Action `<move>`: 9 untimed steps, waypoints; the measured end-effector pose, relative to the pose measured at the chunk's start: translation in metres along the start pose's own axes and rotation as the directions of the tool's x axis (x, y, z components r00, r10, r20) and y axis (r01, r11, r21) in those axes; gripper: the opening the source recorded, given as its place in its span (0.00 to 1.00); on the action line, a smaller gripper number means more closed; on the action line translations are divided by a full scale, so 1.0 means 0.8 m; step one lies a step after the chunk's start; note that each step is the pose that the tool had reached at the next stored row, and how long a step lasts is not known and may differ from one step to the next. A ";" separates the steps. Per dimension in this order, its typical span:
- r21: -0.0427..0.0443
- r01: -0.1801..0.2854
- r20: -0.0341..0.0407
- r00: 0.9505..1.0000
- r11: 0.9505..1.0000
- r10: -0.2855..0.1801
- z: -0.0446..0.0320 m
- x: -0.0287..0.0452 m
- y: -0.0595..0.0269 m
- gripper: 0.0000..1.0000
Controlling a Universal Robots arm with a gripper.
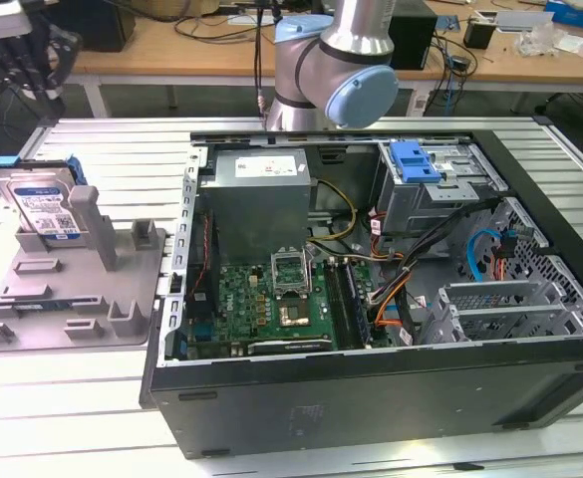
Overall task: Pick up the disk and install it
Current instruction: 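Reach for the disk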
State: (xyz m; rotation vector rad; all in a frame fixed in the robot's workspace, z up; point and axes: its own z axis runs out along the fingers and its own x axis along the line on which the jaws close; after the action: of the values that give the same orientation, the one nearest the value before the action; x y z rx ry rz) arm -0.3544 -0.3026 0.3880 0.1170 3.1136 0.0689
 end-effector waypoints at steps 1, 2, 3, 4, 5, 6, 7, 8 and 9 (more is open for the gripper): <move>0.000 0.000 0.000 1.000 1.000 0.000 -0.0001 0.0046 0.000 0.11; 0.000 0.000 0.000 1.000 1.000 0.000 -0.0002 0.0115 0.000 0.11; 0.000 0.000 0.000 1.000 1.000 0.000 -0.0001 0.0152 0.000 0.11; 0.000 0.000 -0.001 1.000 1.000 0.000 -0.0003 0.0174 -0.001 0.11; 0.000 0.001 -0.001 1.000 1.000 -0.001 -0.0003 0.0190 -0.001 0.11; 0.000 0.002 -0.002 1.000 1.000 -0.002 -0.0003 0.0194 -0.001 0.11; 0.000 0.003 -0.002 1.000 1.000 -0.003 -0.0003 0.0194 -0.001 0.11; 0.000 0.003 -0.002 1.000 1.000 -0.003 -0.0003 0.0195 -0.001 0.11; 0.000 0.003 -0.002 1.000 1.000 -0.003 -0.0003 0.0195 -0.001 0.11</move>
State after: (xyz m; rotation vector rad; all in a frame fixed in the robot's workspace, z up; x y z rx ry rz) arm -0.3700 -0.3020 0.3879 0.1126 3.1154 0.0689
